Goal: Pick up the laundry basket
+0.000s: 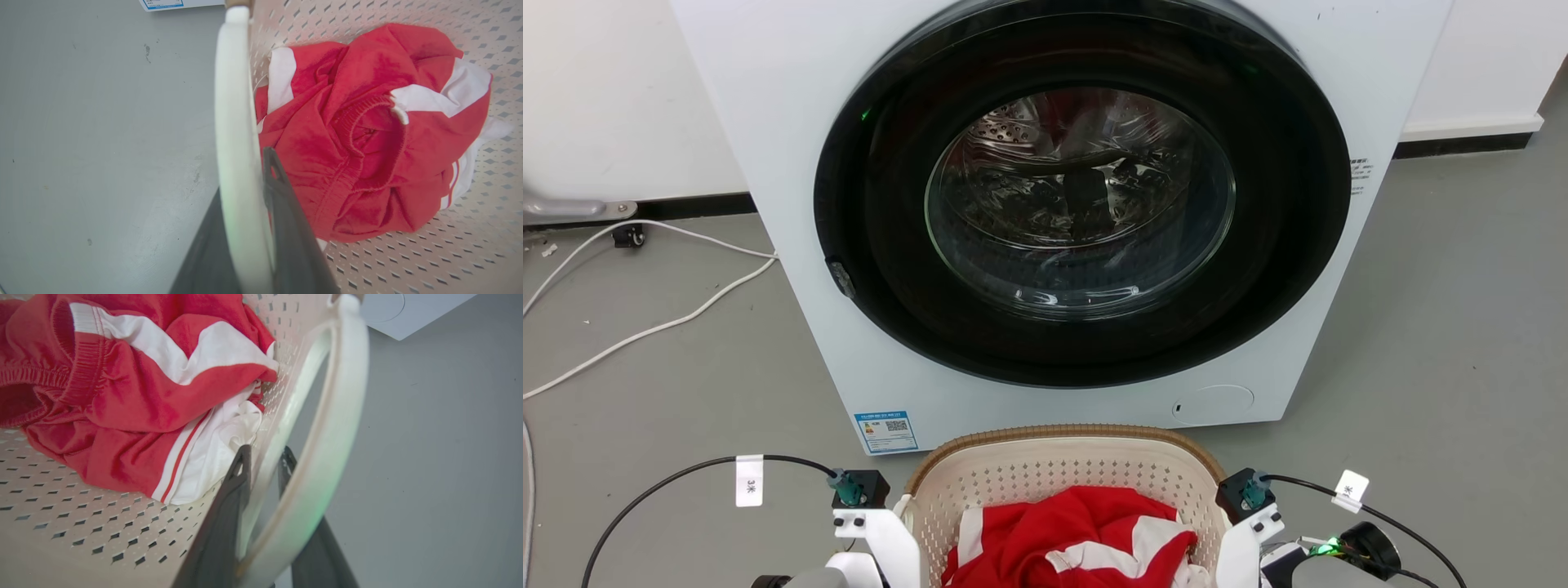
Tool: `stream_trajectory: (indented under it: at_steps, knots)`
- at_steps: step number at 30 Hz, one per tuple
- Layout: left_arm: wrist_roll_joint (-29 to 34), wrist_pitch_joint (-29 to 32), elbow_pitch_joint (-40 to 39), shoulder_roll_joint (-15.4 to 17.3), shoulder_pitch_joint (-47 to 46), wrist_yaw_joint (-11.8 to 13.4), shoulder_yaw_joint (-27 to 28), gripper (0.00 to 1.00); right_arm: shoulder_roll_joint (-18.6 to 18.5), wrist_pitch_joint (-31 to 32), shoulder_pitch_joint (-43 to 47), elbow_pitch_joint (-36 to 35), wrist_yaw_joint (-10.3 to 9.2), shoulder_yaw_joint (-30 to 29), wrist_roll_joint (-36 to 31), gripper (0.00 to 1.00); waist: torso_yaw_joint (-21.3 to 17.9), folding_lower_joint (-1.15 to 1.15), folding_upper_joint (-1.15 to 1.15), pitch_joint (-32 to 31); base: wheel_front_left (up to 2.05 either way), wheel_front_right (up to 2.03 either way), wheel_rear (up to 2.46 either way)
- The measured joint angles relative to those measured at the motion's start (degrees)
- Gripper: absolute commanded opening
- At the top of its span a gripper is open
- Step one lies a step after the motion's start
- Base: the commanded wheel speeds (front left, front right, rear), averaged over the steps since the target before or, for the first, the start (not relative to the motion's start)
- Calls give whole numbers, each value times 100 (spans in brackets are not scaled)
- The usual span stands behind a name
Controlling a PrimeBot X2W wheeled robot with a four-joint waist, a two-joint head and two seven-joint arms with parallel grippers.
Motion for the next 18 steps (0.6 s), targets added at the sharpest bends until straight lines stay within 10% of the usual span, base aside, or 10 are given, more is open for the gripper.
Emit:
stream_trajectory:
  at_steps: [18]
  knots:
    - [-322,-44,16,30,-2,1,-331,0,-9,-60,-13,63,1,328,336,0,38,0,0,-11,0,0,0]
